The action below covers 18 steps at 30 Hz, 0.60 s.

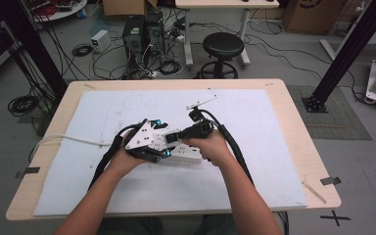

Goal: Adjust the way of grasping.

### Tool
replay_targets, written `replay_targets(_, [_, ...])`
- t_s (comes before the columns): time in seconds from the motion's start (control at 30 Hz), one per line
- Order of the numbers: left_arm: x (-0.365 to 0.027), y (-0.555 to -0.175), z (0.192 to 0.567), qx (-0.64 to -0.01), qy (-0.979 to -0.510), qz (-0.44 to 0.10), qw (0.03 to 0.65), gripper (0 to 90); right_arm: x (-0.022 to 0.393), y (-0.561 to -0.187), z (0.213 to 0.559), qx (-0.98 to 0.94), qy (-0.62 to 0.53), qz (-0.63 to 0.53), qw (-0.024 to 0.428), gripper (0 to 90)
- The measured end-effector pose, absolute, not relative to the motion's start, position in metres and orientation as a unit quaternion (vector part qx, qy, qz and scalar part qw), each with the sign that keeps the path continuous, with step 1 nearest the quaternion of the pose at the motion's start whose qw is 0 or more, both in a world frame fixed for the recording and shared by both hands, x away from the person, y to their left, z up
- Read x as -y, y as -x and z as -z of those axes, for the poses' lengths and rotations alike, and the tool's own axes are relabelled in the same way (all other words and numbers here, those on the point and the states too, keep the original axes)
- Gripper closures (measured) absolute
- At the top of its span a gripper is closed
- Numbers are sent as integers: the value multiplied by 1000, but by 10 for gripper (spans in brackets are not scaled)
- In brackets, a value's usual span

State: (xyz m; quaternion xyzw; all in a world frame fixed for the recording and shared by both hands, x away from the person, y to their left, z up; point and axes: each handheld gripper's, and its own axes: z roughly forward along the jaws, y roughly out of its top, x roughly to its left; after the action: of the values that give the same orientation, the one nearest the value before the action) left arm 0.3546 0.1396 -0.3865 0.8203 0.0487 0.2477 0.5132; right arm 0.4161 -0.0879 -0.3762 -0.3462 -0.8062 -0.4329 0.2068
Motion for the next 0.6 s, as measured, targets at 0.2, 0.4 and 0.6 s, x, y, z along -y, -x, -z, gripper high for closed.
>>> replay_targets(0.2, [-143, -355, 386, -61, -823, -233, 515, 227, 97, -418, 371, 806, 357, 433, 190, 629])
replay_targets(0.4, [-153, -356, 379, -82, -814, -221, 531, 220, 106, -418, 366, 809, 364, 430, 170, 629])
replay_targets(0.6, [-166, -358, 373, -104, -824, -211, 516, 217, 115, -414, 358, 815, 361, 427, 153, 630])
